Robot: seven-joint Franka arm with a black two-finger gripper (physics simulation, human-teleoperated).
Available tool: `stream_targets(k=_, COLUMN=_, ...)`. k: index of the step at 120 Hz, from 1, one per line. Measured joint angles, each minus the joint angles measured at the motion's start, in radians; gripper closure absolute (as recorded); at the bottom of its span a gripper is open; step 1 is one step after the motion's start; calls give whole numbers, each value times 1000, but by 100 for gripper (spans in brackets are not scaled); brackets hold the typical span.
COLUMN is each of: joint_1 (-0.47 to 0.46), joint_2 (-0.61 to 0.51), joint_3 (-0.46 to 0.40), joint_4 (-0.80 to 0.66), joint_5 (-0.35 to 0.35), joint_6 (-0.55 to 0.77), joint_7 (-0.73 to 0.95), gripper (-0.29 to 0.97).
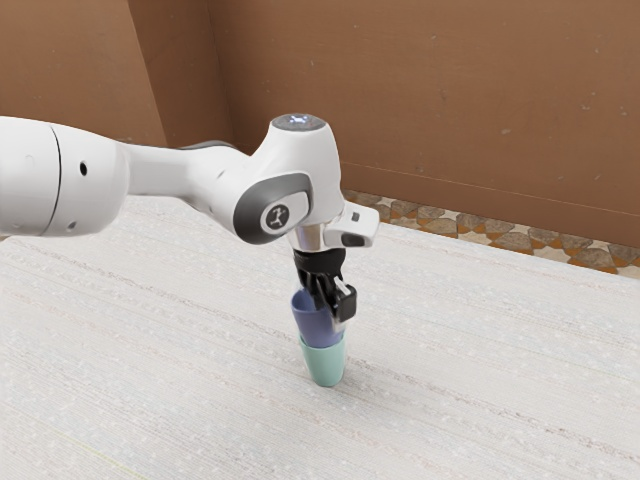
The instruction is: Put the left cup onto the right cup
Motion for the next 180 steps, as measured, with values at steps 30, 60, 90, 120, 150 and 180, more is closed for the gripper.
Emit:
stream_targets(k=30, joint_1=0, joint_2=-13, joint_3=0, joint_4=0, joint_5=-1, joint_6=-2, joint_7=5, gripper=9)
stream_targets(k=60, joint_1=0, joint_2=-72, joint_3=1, joint_4=-1, joint_5=-1, joint_6=-26, joint_7=12, gripper=3)
stream_targets(k=90, joint_1=0, joint_2=-125, joint_3=6, joint_4=10, joint_5=-1, joint_6=-75, joint_7=19, gripper=1)
stream_targets(k=120, joint_1=-2, joint_2=-133, joint_3=34, joint_4=48, joint_5=-3, joint_6=-119, joint_7=25, gripper=0)
stream_targets(k=150, joint_1=16, joint_2=-124, joint_3=113, joint_4=131, joint_5=-13, joint_6=-195, joint_7=28, gripper=0)
stream_targets(k=180, joint_1=76, joint_2=-101, joint_3=127, joint_4=209, joint_5=-16, joint_6=-258, joint_7=36, gripper=0)
